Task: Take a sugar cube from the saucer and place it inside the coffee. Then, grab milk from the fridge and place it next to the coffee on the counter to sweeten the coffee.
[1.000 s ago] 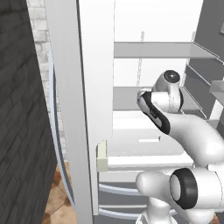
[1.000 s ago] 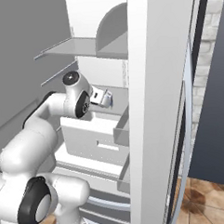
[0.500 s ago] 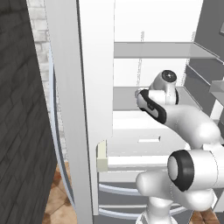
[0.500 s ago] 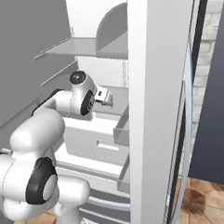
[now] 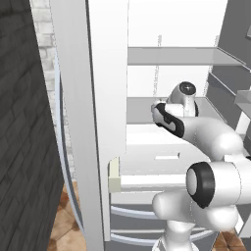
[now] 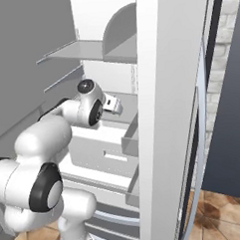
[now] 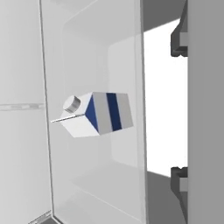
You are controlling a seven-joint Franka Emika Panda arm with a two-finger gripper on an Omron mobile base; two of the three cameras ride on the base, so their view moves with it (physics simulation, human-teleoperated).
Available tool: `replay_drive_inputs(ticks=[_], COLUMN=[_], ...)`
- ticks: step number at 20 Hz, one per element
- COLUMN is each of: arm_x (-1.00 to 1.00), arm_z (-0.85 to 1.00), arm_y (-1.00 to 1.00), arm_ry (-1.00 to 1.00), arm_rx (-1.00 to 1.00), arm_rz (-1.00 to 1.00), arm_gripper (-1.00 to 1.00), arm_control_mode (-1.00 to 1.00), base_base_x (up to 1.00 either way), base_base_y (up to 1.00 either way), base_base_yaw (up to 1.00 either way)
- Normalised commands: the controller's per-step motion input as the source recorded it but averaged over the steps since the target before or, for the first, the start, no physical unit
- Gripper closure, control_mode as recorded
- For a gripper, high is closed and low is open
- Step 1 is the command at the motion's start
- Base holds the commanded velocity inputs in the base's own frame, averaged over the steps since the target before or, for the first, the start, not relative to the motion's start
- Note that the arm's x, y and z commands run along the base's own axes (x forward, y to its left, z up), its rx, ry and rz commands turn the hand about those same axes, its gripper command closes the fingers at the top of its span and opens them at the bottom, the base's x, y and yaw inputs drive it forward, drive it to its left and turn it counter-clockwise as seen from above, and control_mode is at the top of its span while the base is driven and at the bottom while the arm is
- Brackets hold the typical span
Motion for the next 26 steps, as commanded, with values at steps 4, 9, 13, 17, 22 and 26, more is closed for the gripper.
replay_drive_inputs(ticks=[4,9,13,17,22,26], arm_x=[0.28,0.26,0.23,0.18,0.13,0.12], arm_z=[-0.16,-0.05,-0.03,0.00,0.00,-0.02], arm_y=[0.00,0.00,0.00,0.00,-0.01,-0.12], arm_ry=[-0.05,-0.07,-0.05,-0.03,0.00,0.00], arm_rx=[-0.04,-0.03,-0.03,0.00,0.00,0.00], arm_rz=[0.00,0.01,0.00,0.01,0.02,0.02], arm_gripper=[-1.00,-1.00,-1.00,-1.00,-1.00,-1.00], arm_control_mode=[-1.00,-1.00,-1.00,-1.00,-1.00,-1.00], base_base_x=[0.00,0.00,0.00,0.00,0.00,0.00], base_base_y=[0.00,0.00,0.00,0.00,0.00,0.00], base_base_yaw=[0.00,0.00,0.00,0.00,0.00,0.00])
